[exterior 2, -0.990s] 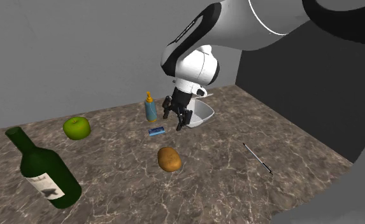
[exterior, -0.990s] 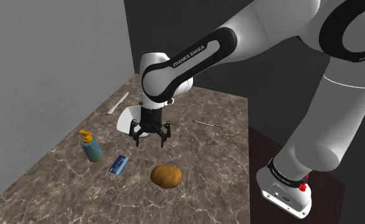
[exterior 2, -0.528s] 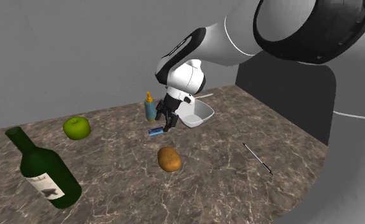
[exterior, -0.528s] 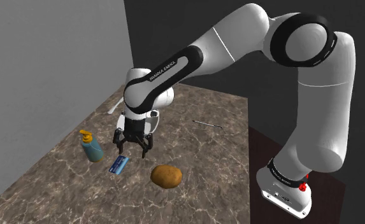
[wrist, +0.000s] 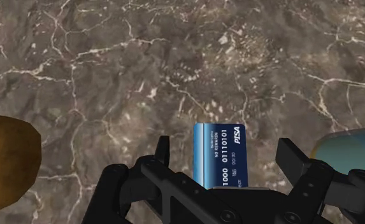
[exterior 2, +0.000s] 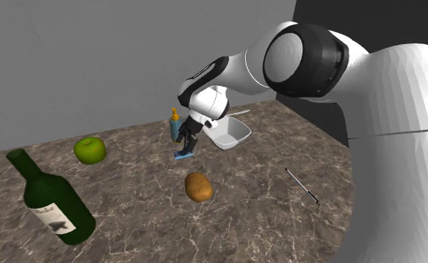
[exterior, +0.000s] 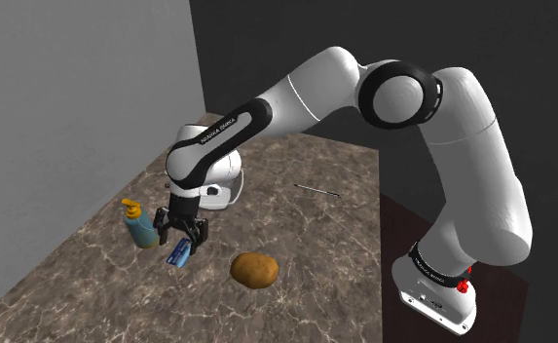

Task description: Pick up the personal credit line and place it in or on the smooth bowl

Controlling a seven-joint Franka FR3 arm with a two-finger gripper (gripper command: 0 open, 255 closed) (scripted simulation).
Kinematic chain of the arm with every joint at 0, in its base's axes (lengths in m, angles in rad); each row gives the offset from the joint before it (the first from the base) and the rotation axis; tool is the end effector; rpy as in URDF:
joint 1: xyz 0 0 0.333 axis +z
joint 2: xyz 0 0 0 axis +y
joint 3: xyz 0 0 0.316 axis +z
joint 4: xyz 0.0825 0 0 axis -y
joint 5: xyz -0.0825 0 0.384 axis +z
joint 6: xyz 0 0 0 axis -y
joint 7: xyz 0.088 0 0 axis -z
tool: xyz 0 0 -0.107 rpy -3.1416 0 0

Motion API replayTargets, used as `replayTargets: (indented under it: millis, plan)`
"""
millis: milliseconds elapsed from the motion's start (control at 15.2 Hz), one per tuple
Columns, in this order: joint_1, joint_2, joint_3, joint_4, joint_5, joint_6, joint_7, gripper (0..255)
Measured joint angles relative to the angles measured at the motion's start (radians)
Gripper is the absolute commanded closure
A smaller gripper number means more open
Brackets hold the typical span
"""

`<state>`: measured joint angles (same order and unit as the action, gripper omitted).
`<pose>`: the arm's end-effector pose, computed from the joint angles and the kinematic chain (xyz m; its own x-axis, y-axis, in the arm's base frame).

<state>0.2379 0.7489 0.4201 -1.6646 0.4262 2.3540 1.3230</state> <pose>0.5570 0.3958 0.2029 0.3946 -0.7378 -0.5477 -0.8809 -0.4733 0.0029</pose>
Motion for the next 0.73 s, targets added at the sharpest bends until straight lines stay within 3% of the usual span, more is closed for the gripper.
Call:
replayTargets:
  millis: [726]
  plan:
    - [0.041,0.079,-0.004,0.038,-0.003,0.054,0.01,0]
